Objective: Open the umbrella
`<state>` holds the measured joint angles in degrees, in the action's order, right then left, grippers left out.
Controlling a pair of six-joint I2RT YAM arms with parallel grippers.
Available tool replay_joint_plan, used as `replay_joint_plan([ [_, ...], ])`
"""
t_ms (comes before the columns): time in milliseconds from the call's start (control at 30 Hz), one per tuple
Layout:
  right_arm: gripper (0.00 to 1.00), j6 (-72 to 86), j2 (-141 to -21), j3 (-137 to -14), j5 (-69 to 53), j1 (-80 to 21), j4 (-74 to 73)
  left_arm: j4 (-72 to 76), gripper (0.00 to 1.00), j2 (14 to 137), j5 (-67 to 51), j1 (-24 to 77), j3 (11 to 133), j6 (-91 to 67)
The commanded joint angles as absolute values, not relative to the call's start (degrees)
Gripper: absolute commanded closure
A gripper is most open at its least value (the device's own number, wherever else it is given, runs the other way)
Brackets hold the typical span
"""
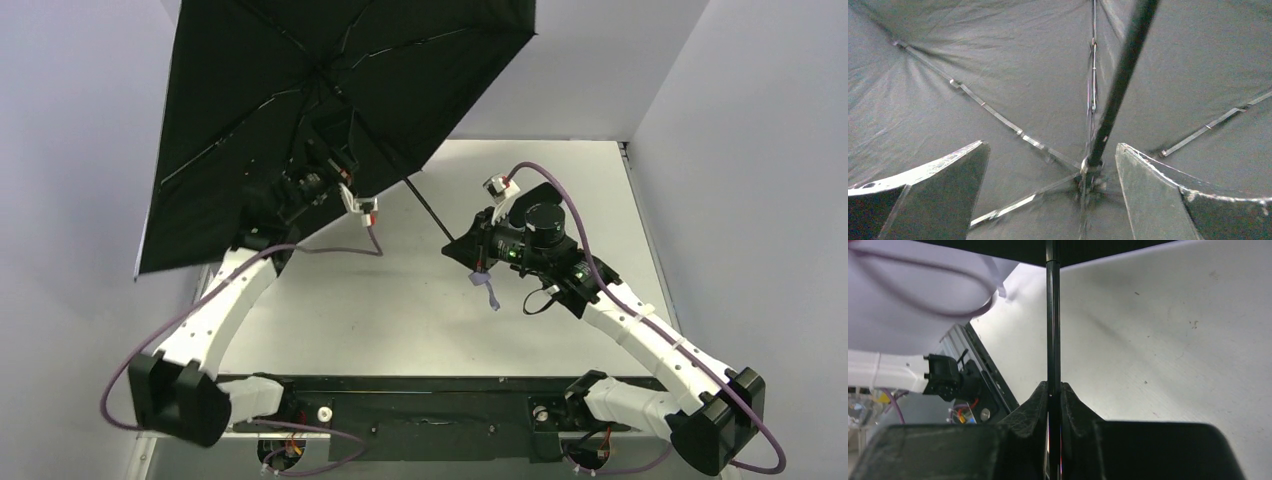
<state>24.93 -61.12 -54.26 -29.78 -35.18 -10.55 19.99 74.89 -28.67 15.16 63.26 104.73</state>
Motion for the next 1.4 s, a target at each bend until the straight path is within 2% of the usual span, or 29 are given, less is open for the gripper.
replay_joint_plan([
  [0, 1.00, 33.7, -61.0, -53.0, -26.4, -34.3, 6.3, 1.6, 0.02, 63.0, -27.6, 17.8, 61.0, 95.8],
  [133, 1.00, 34.5, -60.9, -52.0, -25.7, -34.3, 7.7, -6.9, 0.02, 56.9, -24.2, 19.6, 57.9, 84.3],
  [233, 1.00, 33.5, -60.3, -50.8, -26.0, -34.6, 8.0, -15.9, 0.00, 55.6, -18.7, 23.7, 62.0, 59.6],
  [267, 1.00, 32.7, -60.1, -50.5, -25.9, -34.7, 8.0, -17.4, 0.04, 56.3, -17.6, 24.4, 63.4, 47.6],
  [367, 1.00, 31.1, -59.5, -49.6, -25.2, -34.9, 7.4, -21.1, 0.09, 60.2, -15.4, 26.3, 69.9, 24.1],
  [467, 1.00, 30.2, -59.2, -49.0, -25.0, -35.2, 7.1, -19.7, 0.15, 63.0, -19.4, 26.4, 72.9, 2.5],
  [600, 1.00, 28.7, -58.8, -48.5, -24.9, -35.3, 5.3, -7.4, 0.16, 66.2, -18.6, 26.7, 71.6, -17.2],
  [733, 1.00, 27.5, -58.0, -48.1, -24.2, -35.7, 4.2, -1.2, 0.19, 70.3, -18.9, 26.8, 71.4, -28.9],
  [967, 1.00, 22.9, -56.9, -48.8, -24.1, -36.9, -1.3, 5.5, 0.19, 77.2, -16.1, 26.6, 73.3, -39.5],
  [1100, 1.00, 21.0, -56.5, -48.9, -24.0, -37.6, -3.4, 7.4, 0.22, 81.2, -15.8, 26.5, 75.1, -45.9],
  [1167, 1.00, 20.2, -56.3, -49.0, -23.2, -37.8, -4.2, 8.2, 0.29, 82.5, -15.3, 26.3, 75.5, -47.6],
  [1233, 1.00, 19.9, -56.1, -49.1, -22.7, -37.8, -4.8, 9.0, 0.42, 83.5, -15.5, 26.2, 75.9, -48.4],
  [1267, 1.00, 19.8, -56.0, -49.2, -22.6, -37.8, -5.2, 9.7, 0.53, 84.0, -15.8, 26.1, 76.3, -48.5],
  [1300, 0.99, 19.5, -56.0, -49.2, -22.6, -37.8, -5.3, 11.1, 0.60, 84.3, -16.9, 26.1, 76.4, -47.8],
  [1333, 0.95, 19.0, -55.9, -49.3, -22.5, -37.8, -5.9, 11.9, 0.74, 84.7, -17.6, 26.2, 76.8, -47.2],
  [1367, 0.90, 18.7, -55.7, -49.5, -22.3, -37.8, -6.1, 12.9, 0.77, 84.8, -18.7, 26.3, 77.1, -46.2],
])
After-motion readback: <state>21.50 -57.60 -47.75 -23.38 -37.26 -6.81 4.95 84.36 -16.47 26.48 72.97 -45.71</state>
